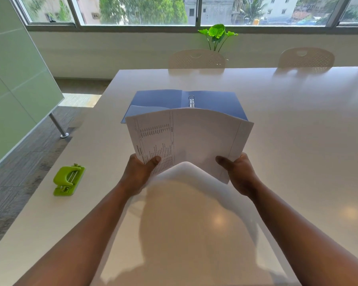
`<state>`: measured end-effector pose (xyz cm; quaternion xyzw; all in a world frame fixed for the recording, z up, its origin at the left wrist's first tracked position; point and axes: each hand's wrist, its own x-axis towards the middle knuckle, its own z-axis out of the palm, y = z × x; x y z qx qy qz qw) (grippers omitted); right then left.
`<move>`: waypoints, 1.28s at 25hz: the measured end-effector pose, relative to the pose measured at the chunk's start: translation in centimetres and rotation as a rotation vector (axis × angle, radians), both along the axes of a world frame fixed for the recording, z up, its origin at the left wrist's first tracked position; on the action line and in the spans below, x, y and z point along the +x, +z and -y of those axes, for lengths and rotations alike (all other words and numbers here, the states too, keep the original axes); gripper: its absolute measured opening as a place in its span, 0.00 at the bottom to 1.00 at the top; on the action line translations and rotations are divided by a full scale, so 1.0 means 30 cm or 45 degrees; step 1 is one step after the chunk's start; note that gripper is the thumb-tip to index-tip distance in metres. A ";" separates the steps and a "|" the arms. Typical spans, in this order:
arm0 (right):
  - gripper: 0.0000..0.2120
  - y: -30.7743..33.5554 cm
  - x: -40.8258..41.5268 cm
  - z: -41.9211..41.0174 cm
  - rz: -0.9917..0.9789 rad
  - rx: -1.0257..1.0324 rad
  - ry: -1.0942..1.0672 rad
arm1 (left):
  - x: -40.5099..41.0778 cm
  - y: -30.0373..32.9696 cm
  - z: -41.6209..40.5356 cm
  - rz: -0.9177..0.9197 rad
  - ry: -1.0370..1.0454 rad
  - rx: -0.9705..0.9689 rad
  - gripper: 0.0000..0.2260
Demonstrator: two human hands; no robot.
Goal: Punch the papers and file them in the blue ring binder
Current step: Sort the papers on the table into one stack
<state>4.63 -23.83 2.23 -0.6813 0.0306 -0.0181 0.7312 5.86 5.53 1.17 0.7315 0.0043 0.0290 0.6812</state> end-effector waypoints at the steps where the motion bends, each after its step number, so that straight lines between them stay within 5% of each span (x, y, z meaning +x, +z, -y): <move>1: 0.12 -0.001 0.006 0.006 -0.009 0.023 -0.002 | 0.007 0.016 -0.006 -0.004 0.009 0.053 0.14; 11: 0.20 0.120 0.056 0.077 0.013 0.229 0.006 | 0.083 0.238 -0.106 -0.112 -0.182 0.406 0.07; 14: 0.28 0.190 0.089 0.098 0.161 -0.120 -0.140 | 0.106 0.309 -0.130 -0.131 -0.256 0.537 0.07; 17: 0.40 0.266 0.099 0.094 0.245 -0.748 -0.174 | 0.130 0.372 -0.124 -0.119 -0.394 0.717 0.09; 19: 0.36 0.310 0.102 0.069 0.249 -0.884 -0.044 | 0.142 0.407 -0.098 -0.112 -0.493 0.884 0.08; 24: 0.05 0.332 0.099 -0.002 0.181 -0.894 0.456 | 0.160 0.483 -0.024 -0.178 -0.621 1.186 0.09; 29: 0.06 0.241 0.098 -0.026 0.097 -0.629 0.410 | 0.178 0.517 -0.012 -0.155 -0.583 1.351 0.06; 32: 0.06 0.195 0.108 -0.006 0.081 -0.529 0.314 | 0.196 0.504 -0.059 -0.059 -0.456 1.035 0.07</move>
